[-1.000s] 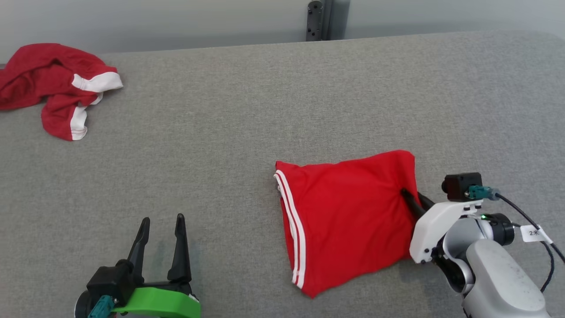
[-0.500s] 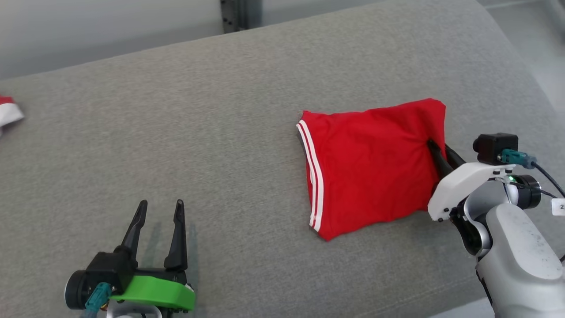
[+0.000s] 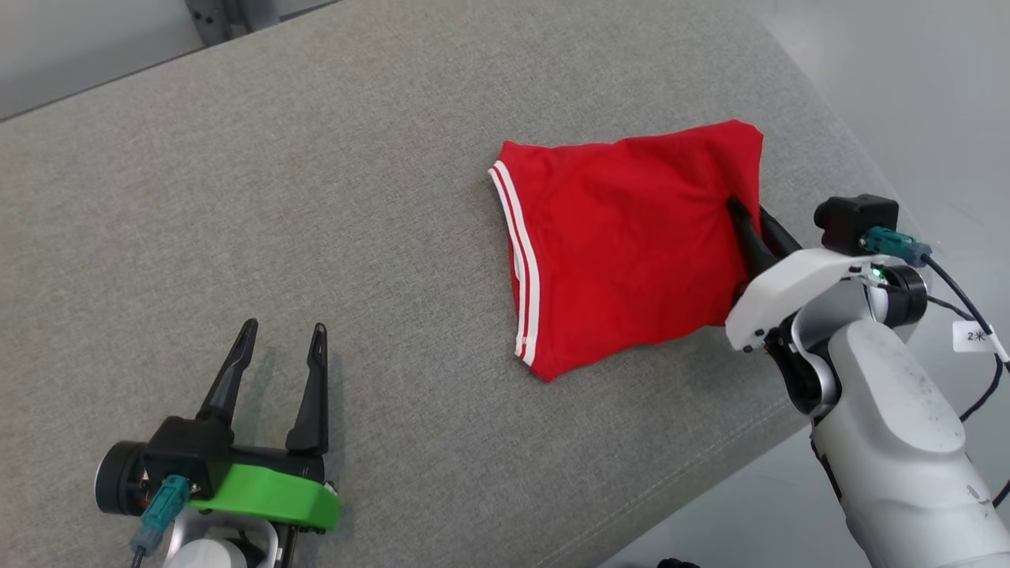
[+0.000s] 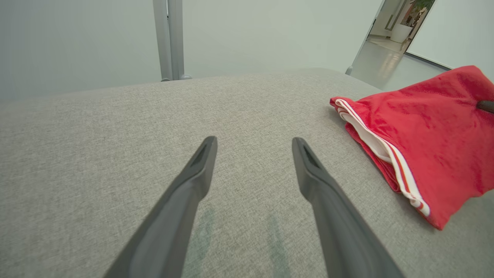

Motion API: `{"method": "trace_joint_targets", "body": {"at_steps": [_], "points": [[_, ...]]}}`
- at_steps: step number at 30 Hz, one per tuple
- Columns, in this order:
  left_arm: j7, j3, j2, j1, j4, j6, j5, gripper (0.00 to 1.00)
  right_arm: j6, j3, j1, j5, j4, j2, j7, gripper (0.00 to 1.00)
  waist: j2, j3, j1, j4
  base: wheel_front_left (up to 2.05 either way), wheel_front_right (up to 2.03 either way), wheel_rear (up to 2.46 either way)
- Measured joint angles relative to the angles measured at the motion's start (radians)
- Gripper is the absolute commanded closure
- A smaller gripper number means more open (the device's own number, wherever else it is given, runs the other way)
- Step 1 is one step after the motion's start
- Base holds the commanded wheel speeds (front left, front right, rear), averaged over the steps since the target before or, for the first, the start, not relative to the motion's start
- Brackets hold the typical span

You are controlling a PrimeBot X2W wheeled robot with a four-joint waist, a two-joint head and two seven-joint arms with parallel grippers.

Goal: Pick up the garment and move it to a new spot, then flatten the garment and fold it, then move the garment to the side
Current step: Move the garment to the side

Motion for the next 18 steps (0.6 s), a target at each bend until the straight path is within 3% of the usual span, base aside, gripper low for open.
{"method": "trace_joint_targets", "body": {"at_steps": [9, 18], "points": [[0.029, 0.007, 0.031, -0.015, -0.075, 0.014, 0.008, 0.00, 0.000, 0.007, -0.196, 0.003, 0.092, 0.001, -0.026, 1.00, 0.0000, 0.074, 0.0000, 0.009, 0.00, 0.00, 0.00], [0.071, -0.009, 0.054, -0.034, -0.177, 0.017, 0.026, 0.00, 0.000, -0.080, -0.400, -0.020, 0.259, -0.107, -0.068, 1.00, 0.0000, 0.131, 0.0000, 0.066, 0.00, 0.00, 0.00]]}}
